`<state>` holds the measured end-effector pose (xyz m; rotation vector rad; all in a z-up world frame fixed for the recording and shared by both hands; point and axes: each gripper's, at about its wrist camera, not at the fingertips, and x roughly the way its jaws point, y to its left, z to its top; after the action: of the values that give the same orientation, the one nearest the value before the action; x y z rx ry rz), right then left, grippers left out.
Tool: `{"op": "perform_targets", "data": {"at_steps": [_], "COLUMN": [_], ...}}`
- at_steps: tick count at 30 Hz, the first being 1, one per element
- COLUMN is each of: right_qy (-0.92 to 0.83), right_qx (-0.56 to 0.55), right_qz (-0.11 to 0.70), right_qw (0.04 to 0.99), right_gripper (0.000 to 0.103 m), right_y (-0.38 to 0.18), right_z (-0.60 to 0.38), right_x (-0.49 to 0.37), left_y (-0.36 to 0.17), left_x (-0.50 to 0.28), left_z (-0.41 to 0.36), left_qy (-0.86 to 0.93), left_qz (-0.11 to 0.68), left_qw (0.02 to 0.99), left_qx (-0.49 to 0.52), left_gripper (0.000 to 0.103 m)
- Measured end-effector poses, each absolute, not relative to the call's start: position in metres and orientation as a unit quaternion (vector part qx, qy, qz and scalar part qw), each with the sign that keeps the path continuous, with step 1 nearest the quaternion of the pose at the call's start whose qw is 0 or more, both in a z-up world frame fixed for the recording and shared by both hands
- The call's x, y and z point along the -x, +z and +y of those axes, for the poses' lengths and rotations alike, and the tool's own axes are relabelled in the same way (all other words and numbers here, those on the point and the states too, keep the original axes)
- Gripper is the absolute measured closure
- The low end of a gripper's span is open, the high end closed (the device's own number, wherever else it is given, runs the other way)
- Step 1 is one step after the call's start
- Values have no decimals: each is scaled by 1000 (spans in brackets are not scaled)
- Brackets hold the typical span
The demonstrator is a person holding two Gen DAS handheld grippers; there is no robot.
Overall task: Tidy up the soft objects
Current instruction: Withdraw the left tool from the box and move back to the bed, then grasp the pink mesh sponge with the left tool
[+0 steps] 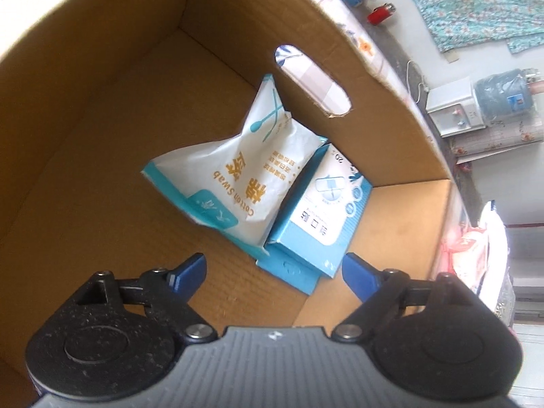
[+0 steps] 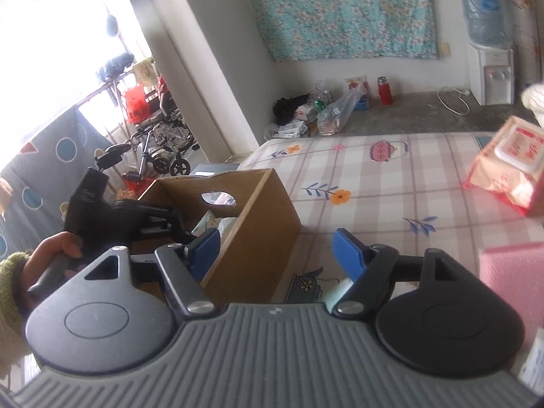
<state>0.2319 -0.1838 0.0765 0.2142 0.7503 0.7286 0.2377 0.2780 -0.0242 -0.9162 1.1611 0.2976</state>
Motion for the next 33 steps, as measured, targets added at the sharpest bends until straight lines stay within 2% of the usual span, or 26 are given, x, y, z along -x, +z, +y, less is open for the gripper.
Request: {"op": "perform_targets", "data": {"at_steps": [10,15,18,24,25,27,29,31,33], "right_qy": [278,215,176,150,149,152,159,167,164], "right_qx": [-121,-135,-147,-229,-239,-250,-255,-256,-249], "right_qz": [342,335,336,353,358,370,385,401,417], "right_qw": [889,907,913,895,890,882,872,863,859], "right_gripper": [27,27,27,40,44,50,61,66,66], "right_y": [78,66,54,29,26,18,10,2,-7], "right_z": [-251,-307,-342,-401,-406,-412,-414,-411,-408], "right_x": [-203,-202,-208,-237,-244,-260,-275,-292,-304], "left_y": [61,88,91,62,53,36,16,2,-11], "left_x": [-201,-215,-237,-289,-300,-315,-332,-341,-344], "left_z": [244,189,139,31,16,-10,-31,-48,-61], "left_qy": [144,104,57,-57,-65,-89,-120,-137,-150], "left_qz": [427,395,402,463,479,505,535,557,573], "left_qw": [819,864,880,876,869,854,835,819,805], "left_qx": [354,294,246,124,108,87,53,24,9], "left_gripper": [13,13,13,14,19,22,28,34,34]}}
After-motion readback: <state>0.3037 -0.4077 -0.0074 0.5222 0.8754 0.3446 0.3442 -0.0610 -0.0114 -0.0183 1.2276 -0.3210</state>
